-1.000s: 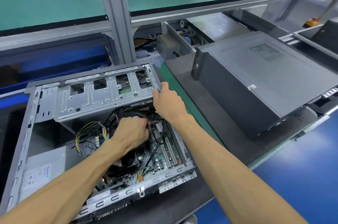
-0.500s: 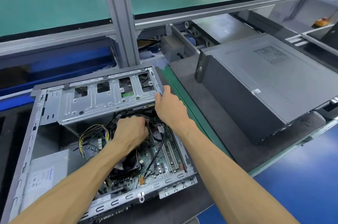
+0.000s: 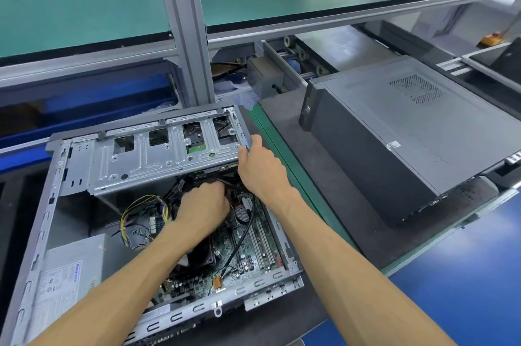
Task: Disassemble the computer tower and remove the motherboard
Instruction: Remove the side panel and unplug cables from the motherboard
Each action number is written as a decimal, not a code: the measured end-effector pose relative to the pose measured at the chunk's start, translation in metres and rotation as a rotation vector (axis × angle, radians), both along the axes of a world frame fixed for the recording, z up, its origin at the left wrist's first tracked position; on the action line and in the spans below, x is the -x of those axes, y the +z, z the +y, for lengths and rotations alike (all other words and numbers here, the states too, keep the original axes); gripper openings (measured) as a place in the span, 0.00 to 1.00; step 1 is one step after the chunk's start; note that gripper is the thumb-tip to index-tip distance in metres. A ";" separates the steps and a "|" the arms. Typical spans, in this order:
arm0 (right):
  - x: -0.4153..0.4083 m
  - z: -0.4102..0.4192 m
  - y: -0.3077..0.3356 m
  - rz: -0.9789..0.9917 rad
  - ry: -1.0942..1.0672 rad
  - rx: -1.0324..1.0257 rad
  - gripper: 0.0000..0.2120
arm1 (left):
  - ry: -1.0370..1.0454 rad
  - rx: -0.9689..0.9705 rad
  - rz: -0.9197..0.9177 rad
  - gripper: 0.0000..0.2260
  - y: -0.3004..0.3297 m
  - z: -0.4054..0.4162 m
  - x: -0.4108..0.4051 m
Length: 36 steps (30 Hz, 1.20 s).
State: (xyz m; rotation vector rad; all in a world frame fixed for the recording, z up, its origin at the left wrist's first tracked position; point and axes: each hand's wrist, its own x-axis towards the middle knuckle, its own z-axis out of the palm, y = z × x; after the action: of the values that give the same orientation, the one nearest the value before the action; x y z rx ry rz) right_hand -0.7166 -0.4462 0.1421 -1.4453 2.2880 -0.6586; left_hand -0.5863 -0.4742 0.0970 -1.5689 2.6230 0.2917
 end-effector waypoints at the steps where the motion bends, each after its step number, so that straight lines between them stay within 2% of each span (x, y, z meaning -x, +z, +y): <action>1: 0.000 0.000 0.000 0.002 -0.001 0.002 0.17 | 0.072 -0.202 0.156 0.06 0.002 0.005 0.000; 4: -0.001 -0.001 -0.001 0.003 -0.003 0.007 0.16 | 0.548 -1.061 0.995 0.11 0.016 0.007 -0.009; 5: -0.001 -0.002 -0.001 0.008 -0.003 0.007 0.16 | 0.686 -1.296 1.203 0.11 0.020 0.007 -0.013; 6: -0.001 -0.002 -0.001 0.013 -0.005 0.007 0.16 | 0.786 -1.450 1.332 0.12 0.024 0.007 -0.015; 8: -0.001 -0.002 -0.002 0.018 -0.010 0.007 0.17 | 0.904 -1.534 1.389 0.13 0.027 0.008 -0.012; 9: -0.001 -0.002 -0.002 0.014 -0.014 0.008 0.18 | 0.903 -1.475 1.354 0.14 0.026 0.010 -0.008; 11: -0.001 -0.003 -0.002 0.001 -0.025 0.004 0.18 | 0.748 -1.184 1.225 0.18 0.027 0.020 0.000; 14: 0.000 -0.005 -0.001 -0.012 -0.046 -0.007 0.18 | 0.207 -0.485 0.984 0.19 0.026 0.040 0.006; 15: 0.000 -0.005 -0.001 -0.013 -0.052 -0.008 0.18 | 0.127 -0.408 0.947 0.20 0.024 0.044 0.006; 16: -0.001 -0.004 -0.001 -0.016 -0.046 -0.009 0.18 | 0.128 -0.432 0.950 0.19 0.024 0.044 0.005; 18: 0.000 -0.003 0.000 -0.027 -0.036 -0.007 0.18 | 0.194 -0.619 0.946 0.18 0.025 0.036 -0.004; 20: 0.000 -0.003 0.000 -0.047 -0.032 -0.011 0.19 | 0.237 -0.754 0.828 0.21 0.030 0.023 -0.017; 21: 0.001 -0.003 0.001 -0.062 -0.032 -0.010 0.19 | 0.212 -0.740 0.729 0.22 0.031 0.018 -0.022; 23: 0.001 -0.002 0.001 -0.083 -0.026 -0.006 0.20 | 0.091 -0.581 0.454 0.24 0.033 0.019 -0.027; 25: 0.001 -0.002 0.001 -0.095 -0.025 0.001 0.20 | 0.005 -0.234 0.162 0.20 0.028 0.027 -0.022; 27: 0.001 -0.002 0.002 -0.106 -0.027 0.002 0.20 | -0.025 0.082 -0.014 0.11 0.028 0.031 -0.018; 28: 0.001 -0.002 0.002 -0.111 -0.029 0.003 0.19 | -0.028 0.157 -0.039 0.15 0.028 0.030 -0.017; 30: 0.001 -0.002 0.002 -0.118 -0.034 0.002 0.19 | -0.104 0.207 -0.070 0.24 0.026 0.025 -0.014; 31: 0.001 -0.002 0.002 -0.120 -0.034 0.003 0.19 | -0.190 0.219 -0.077 0.23 0.025 0.025 -0.011; 33: 0.001 -0.002 0.001 -0.120 -0.032 0.010 0.19 | -0.392 0.207 -0.115 0.14 0.025 0.029 -0.003; 35: 0.001 -0.002 0.001 -0.117 -0.030 0.014 0.19 | -0.405 0.174 -0.126 0.09 0.023 0.029 0.008; 36: 0.002 -0.002 0.001 -0.116 -0.030 0.013 0.20 | -0.367 0.179 -0.141 0.13 0.022 0.028 0.012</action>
State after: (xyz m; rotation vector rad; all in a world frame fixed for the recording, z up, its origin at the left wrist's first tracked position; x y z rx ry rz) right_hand -0.7181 -0.4481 0.1427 -1.3445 2.2240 -0.7472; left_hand -0.5988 -0.4458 0.1194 -1.0650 2.8124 -0.0769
